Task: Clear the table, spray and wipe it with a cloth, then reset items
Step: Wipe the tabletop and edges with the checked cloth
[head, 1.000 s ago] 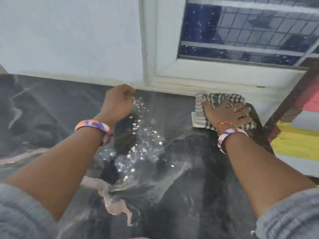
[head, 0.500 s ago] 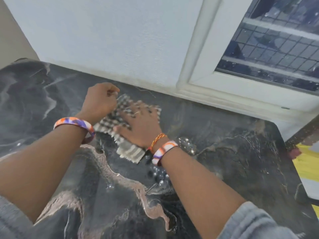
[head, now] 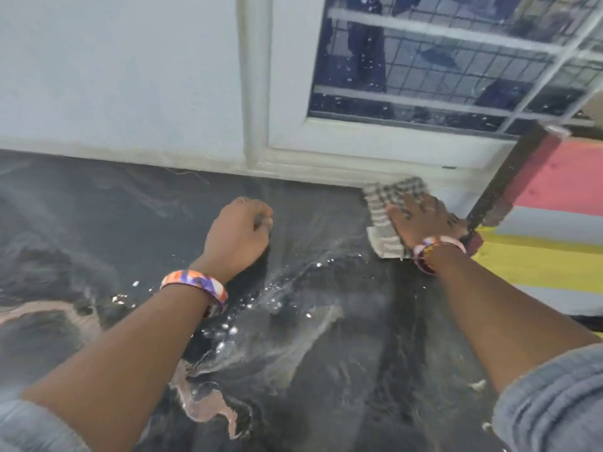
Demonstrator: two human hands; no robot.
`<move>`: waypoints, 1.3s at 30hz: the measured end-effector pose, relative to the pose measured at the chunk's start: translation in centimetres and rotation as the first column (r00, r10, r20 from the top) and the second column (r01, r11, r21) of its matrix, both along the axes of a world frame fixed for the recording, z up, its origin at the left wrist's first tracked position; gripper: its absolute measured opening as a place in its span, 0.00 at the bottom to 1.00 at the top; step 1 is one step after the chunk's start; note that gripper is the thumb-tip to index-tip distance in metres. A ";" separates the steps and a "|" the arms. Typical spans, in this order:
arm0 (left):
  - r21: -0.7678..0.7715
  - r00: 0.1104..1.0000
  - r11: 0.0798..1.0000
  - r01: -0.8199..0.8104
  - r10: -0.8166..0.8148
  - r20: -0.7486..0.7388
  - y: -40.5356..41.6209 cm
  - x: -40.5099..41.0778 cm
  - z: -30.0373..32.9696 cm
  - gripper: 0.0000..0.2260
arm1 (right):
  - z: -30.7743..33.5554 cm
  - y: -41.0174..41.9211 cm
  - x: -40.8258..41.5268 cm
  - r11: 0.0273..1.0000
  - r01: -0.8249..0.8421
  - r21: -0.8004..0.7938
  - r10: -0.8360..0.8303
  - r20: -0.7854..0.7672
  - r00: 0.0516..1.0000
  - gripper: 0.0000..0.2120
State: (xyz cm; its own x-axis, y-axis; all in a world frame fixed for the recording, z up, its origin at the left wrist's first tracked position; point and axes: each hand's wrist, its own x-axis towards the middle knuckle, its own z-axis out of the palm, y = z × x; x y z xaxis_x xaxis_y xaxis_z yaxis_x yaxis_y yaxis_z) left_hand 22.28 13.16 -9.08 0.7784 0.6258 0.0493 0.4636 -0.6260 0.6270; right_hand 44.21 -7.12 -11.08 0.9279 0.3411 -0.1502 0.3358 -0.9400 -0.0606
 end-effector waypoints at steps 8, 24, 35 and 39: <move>-0.013 0.997 0.997 0.070 -0.070 0.018 -1.1 0.5 1.1 0.11 | -0.8 -5.4 -5.5 0.978 0.206 0.037 -0.207 0.031 0.978 0.28; -0.119 0.989 0.983 -0.141 0.144 0.015 7.8 -13.6 1.2 0.11 | -0.5 11.2 -29.6 0.675 -0.670 0.309 0.682 0.087 0.726 0.26; -0.867 0.954 0.495 0.056 -0.283 -0.100 5.5 -14.0 5.9 0.31 | 5.7 10.0 -29.9 0.201 0.636 0.745 0.711 -0.558 0.429 0.22; -0.911 0.984 0.382 0.156 -0.137 0.111 3.9 -12.7 7.6 0.17 | 8.2 9.1 -27.9 0.107 0.596 0.796 0.706 -0.483 0.518 0.12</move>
